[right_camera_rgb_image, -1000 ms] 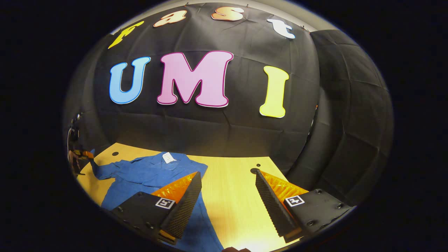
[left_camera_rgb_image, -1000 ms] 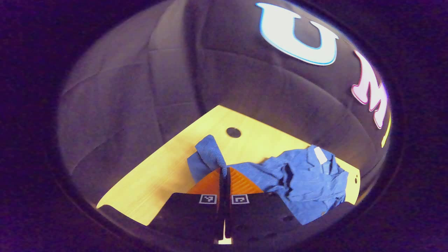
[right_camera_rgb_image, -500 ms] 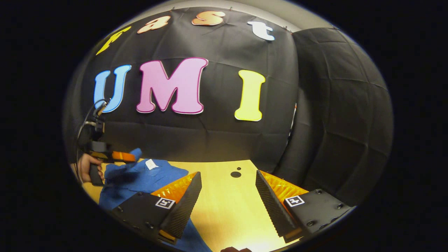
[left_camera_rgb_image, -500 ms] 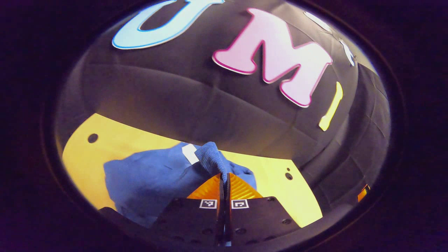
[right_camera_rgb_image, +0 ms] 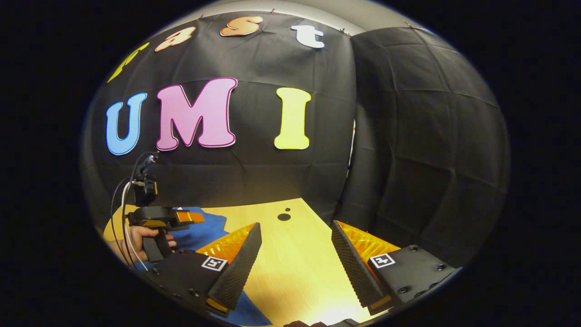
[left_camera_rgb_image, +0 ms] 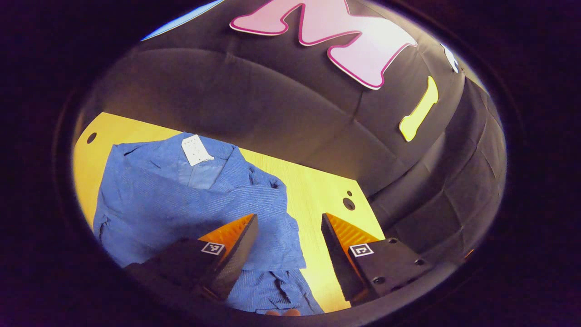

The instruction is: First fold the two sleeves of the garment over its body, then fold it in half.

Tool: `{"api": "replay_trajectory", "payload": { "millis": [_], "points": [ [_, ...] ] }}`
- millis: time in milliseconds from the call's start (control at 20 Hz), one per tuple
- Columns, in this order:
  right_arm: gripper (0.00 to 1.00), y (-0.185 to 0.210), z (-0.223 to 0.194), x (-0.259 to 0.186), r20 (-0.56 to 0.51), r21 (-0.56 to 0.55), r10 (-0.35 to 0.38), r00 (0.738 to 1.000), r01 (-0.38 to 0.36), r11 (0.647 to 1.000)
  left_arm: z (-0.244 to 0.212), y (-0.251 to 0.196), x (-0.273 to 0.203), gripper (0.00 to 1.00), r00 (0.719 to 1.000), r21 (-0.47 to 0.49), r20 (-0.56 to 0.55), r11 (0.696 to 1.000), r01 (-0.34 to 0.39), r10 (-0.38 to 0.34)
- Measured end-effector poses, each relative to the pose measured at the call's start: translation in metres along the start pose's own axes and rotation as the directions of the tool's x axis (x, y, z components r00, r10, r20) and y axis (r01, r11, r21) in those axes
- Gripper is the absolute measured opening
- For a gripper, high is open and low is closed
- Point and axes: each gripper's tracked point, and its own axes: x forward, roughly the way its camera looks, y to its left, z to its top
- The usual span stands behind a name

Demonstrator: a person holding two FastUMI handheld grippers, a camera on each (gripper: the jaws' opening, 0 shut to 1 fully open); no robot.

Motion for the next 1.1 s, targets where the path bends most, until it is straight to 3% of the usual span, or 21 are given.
{"api": "replay_trajectory", "payload": {
  "millis": [50,200,300,500,600,700,750,800,900,950,1050,1100],
  "points": [
    [0.98,0.001,-0.008,-0.010,-0.013,0.013,-0.006,1.000,0.006,1.000,-0.002,0.011,-0.022,0.82,0.999,0.031,0.028,0.999,-0.029,0.028],
    [0.98,0.009,-0.049,-0.041,-0.114,0.060,0.005,0.993,0.002,0.998,-0.021,0.039,-0.107,0.83,0.992,0.088,0.109,0.993,-0.072,0.062],
    [0.98,0.016,-0.083,-0.064,-0.204,0.104,0.011,0.979,0.010,0.995,-0.058,0.061,-0.169,0.83,0.994,0.093,0.072,0.992,-0.086,0.080],
    [0.98,0.026,-0.160,-0.110,-0.406,0.087,0.019,0.914,0.018,0.996,-0.146,0.119,-0.270,0.84,0.981,0.104,-0.034,0.977,-0.184,0.189],
    [0.99,0.031,-0.185,-0.124,-0.465,0.066,0.024,0.885,0.007,0.998,-0.194,0.157,-0.310,0.80,0.959,0.127,-0.093,0.959,-0.255,0.267],
    [0.99,0.039,-0.210,-0.126,-0.515,0.048,0.033,0.856,-0.009,0.999,-0.228,0.192,-0.328,0.84,0.931,0.141,-0.130,0.936,-0.322,0.340],
    [0.98,0.050,-0.229,-0.126,-0.567,0.053,0.055,0.822,-0.030,0.998,-0.241,0.208,-0.334,0.84,0.914,0.140,-0.153,0.924,-0.356,0.376],
    [0.98,0.054,-0.241,-0.118,-0.582,0.045,0.056,0.811,-0.037,0.998,-0.254,0.225,-0.335,0.80,0.897,0.134,-0.181,0.913,-0.384,0.404],
    [0.99,0.055,-0.264,-0.099,-0.614,-0.003,0.020,0.789,-0.027,1.000,-0.272,0.243,-0.333,0.85,0.876,0.105,-0.225,0.905,-0.413,0.426],
    [0.99,0.057,-0.276,-0.092,-0.645,-0.006,0.018,0.764,-0.029,1.000,-0.278,0.248,-0.329,0.85,0.868,0.093,-0.246,0.902,-0.422,0.431],
    [0.99,0.066,-0.296,-0.080,-0.691,0.037,0.042,0.721,-0.023,0.999,-0.284,0.253,-0.321,0.85,0.853,0.081,-0.268,0.893,-0.443,0.447],
    [0.99,0.067,-0.299,-0.072,-0.698,0.048,0.039,0.715,-0.008,0.999,-0.287,0.255,-0.318,0.85,0.844,0.073,-0.274,0.885,-0.461,0.462]
  ]
}}
